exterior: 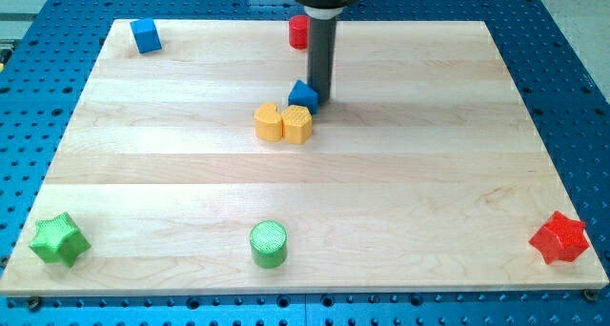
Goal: Keep arm on top right to green star
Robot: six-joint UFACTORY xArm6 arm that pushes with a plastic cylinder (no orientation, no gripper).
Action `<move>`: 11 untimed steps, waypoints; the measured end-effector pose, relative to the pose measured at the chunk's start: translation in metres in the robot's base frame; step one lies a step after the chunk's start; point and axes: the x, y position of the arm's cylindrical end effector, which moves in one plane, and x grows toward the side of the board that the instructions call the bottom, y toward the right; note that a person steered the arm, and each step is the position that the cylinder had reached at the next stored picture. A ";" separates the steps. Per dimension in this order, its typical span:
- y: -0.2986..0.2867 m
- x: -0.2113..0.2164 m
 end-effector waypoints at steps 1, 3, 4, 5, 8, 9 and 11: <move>-0.038 0.016; -0.031 -0.009; -0.056 -0.032; -0.100 -0.031; -0.248 0.102; -0.199 0.143; -0.113 0.111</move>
